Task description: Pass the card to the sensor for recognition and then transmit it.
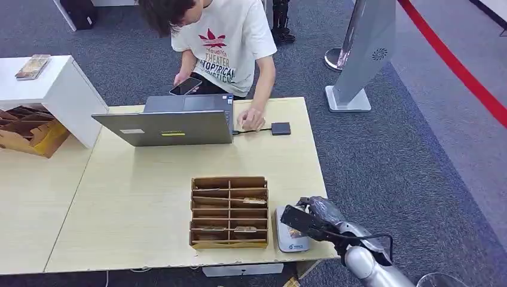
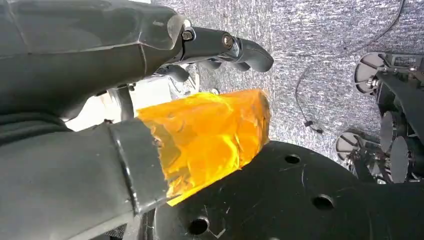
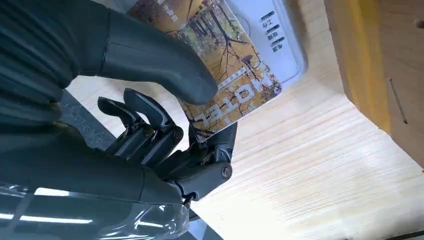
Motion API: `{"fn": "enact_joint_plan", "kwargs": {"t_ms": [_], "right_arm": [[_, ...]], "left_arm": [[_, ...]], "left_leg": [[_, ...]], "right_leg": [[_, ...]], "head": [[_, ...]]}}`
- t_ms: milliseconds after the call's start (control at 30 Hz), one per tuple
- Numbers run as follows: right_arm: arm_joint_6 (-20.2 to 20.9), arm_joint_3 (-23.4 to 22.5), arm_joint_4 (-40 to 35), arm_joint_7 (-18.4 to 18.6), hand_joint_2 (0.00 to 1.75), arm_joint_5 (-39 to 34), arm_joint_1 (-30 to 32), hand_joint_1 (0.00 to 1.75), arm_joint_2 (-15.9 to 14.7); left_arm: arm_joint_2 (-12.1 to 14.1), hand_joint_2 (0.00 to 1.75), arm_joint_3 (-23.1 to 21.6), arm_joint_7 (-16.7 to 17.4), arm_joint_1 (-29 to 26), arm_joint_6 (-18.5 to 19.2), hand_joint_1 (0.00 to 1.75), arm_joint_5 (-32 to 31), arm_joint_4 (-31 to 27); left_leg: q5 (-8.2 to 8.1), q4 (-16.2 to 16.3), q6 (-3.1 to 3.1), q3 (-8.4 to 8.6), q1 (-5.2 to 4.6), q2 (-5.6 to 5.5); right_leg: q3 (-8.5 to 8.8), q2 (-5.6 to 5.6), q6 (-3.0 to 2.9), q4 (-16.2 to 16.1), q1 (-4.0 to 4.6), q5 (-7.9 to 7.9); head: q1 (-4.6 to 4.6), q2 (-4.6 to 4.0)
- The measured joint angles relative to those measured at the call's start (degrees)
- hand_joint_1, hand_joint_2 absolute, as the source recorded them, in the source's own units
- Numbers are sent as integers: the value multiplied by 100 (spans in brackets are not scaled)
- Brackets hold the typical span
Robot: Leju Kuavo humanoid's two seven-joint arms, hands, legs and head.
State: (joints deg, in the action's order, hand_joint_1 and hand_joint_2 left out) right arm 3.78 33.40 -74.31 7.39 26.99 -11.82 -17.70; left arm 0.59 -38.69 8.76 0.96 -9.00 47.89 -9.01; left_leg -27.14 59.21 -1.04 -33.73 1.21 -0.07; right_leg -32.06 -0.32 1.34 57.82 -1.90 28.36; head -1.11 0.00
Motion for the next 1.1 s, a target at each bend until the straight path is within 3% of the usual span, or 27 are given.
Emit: {"fn": "enact_joint_plan", "kwargs": {"t_ms": [1100], "right_arm": [[0, 37, 4, 0, 175, -42, 1, 175, 0]], "left_arm": [[7, 0, -13, 4, 0, -9, 0, 9, 0]], "left_leg": [[0, 0, 0, 1, 0, 0]], "right_leg": [[1, 0, 0, 0, 0, 0]], "head": [[0, 0]]}}
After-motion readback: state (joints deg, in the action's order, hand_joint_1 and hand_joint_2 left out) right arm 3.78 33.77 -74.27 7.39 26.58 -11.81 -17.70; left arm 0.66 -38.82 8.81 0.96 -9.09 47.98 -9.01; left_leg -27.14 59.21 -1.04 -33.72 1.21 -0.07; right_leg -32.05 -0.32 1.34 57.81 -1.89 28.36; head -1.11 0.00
